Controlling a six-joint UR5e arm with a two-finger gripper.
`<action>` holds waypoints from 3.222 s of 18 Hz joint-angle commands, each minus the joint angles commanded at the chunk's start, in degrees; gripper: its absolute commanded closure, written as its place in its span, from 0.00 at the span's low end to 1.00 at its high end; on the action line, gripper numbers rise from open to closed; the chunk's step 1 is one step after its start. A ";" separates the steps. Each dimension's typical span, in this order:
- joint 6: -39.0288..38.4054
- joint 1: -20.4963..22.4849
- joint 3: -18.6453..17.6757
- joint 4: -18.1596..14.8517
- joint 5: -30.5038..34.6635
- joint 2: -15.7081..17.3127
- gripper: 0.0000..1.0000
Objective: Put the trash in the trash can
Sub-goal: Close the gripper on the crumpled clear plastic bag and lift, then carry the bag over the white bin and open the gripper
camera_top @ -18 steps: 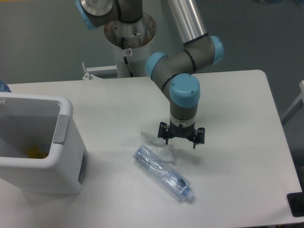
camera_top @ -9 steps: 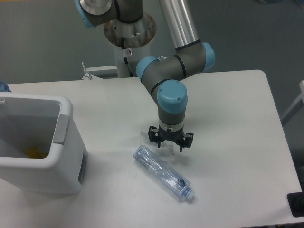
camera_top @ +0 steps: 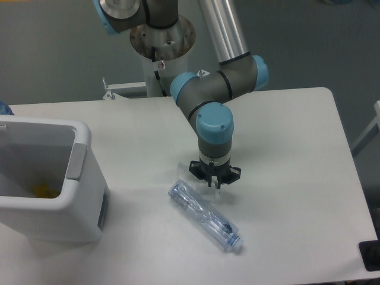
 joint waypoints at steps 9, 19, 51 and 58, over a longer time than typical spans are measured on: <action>1.05 5.71 0.26 -2.28 -0.61 2.46 0.91; -2.71 7.39 4.39 -3.43 -9.57 4.13 0.90; -38.49 -14.13 23.55 -3.51 -21.27 14.50 0.89; -39.90 -22.05 23.03 -3.87 -16.97 15.03 0.87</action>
